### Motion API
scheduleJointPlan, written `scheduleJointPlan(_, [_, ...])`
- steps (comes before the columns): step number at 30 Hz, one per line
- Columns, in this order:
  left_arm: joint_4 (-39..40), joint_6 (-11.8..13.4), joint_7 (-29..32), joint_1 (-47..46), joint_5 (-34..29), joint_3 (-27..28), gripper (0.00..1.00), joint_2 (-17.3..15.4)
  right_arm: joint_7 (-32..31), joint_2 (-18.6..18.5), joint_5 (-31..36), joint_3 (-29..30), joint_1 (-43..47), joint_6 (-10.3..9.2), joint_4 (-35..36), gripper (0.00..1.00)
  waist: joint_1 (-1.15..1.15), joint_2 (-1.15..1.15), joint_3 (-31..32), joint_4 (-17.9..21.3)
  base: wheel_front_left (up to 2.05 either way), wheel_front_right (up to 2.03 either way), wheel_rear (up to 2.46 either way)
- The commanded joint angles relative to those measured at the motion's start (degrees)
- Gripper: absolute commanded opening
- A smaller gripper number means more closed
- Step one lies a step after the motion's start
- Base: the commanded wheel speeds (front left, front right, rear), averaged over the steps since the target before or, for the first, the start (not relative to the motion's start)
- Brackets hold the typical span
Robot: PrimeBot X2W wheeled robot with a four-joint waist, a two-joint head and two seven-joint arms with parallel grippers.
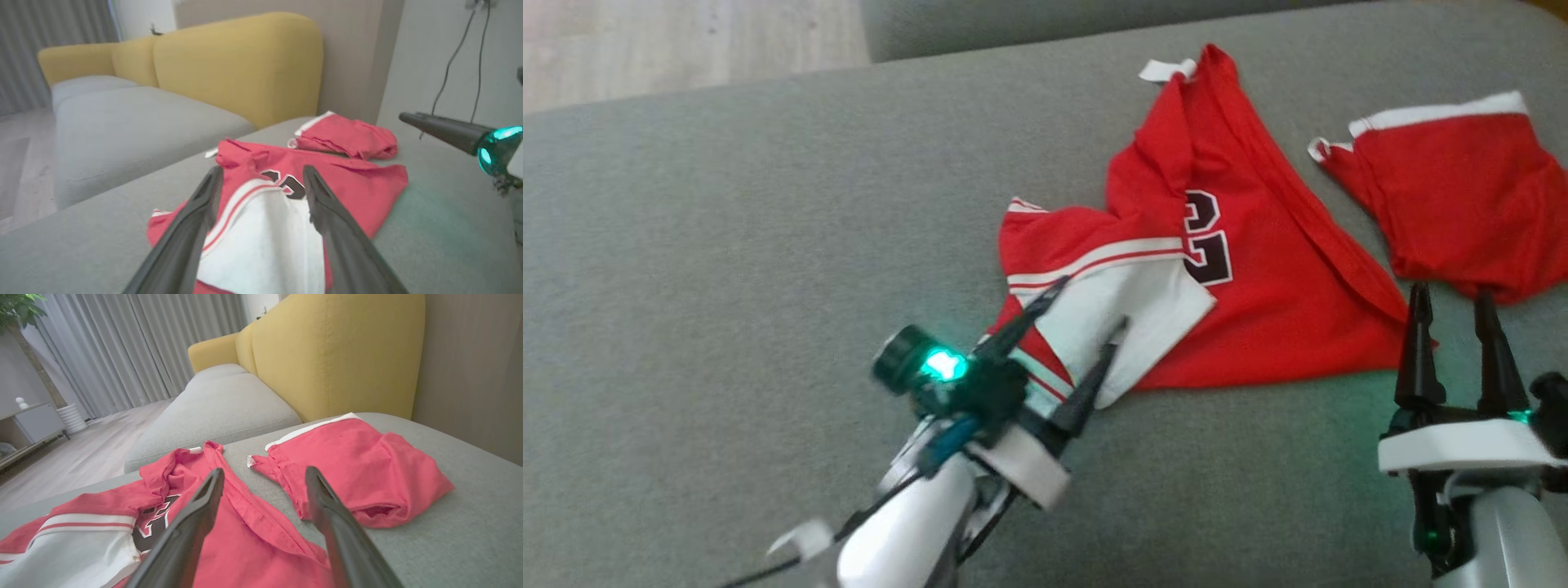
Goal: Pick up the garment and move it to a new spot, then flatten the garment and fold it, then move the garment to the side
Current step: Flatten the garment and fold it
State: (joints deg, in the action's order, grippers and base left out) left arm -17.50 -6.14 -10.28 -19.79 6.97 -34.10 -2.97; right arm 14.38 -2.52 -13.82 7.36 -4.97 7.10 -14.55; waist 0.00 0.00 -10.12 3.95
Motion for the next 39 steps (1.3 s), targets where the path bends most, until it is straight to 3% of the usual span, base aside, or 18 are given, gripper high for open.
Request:
scheduleJointPlan(1, [0.22,-0.45,2.13,-4.68,-0.43,-1.53,1.0,0.06,0.62,-0.36,-0.76,-1.79,-2.36,0.39,2.04,1.0,0.0,0.0,-1.93,2.13,0.0,0.0,0.0])
scheduleJointPlan(9, [-5.97,0.76,8.0,-13.07,2.39,-10.41,1.0,0.08,0.62,-0.36,-2.67,-3.07,-4.15,0.39,2.08,1.0,0.0,0.0,-6.06,7.67,0.0,0.0,0.0])
scheduleJointPlan(18, [-16.36,7.41,11.66,-22.37,4.08,-16.74,1.0,0.09,0.62,-0.36,-5.23,-5.73,-5.19,0.39,1.62,1.0,0.0,0.0,-9.09,14.03,0.0,0.0,0.0])
scheduleJointPlan(24, [-21.06,9.79,11.58,-24.95,5.46,-18.51,1.0,0.09,0.62,-0.36,-5.95,-5.62,-5.0,0.39,1.67,1.0,0.0,0.0,-9.48,15.23,0.0,0.0,0.0])
scheduleJointPlan(32, [-23.6,10.91,10.47,-26.62,8.03,-21.09,1.0,0.09,0.62,-0.36,-5.79,-5.62,-4.9,0.39,1.39,1.0,0.0,0.0,-9.14,14.69,0.0,0.0,0.0])
scheduleJointPlan(33, [-23.58,10.95,10.35,-26.77,8.48,-21.43,0.64,0.09,0.62,-0.36,-5.7,-5.61,-4.88,0.39,1.36,1.0,0.0,0.0,-9.11,14.55,0.0,0.0,0.0])
scheduleJointPlan(35, [-23.36,10.89,10.06,-26.97,9.55,-22.04,0.04,0.09,0.62,-0.36,-5.41,-5.58,-4.83,0.39,1.2,1.0,0.0,0.0,-8.99,14.24,0.0,0.0,0.0])
scheduleJointPlan(39, [-22.76,10.93,9.39,-27.39,11.57,-23.21,0.0,0.09,0.62,-0.36,-4.96,-5.32,-4.71,0.39,0.8,1.0,0.0,0.0,-8.47,13.55,0.0,0.0,0.0])
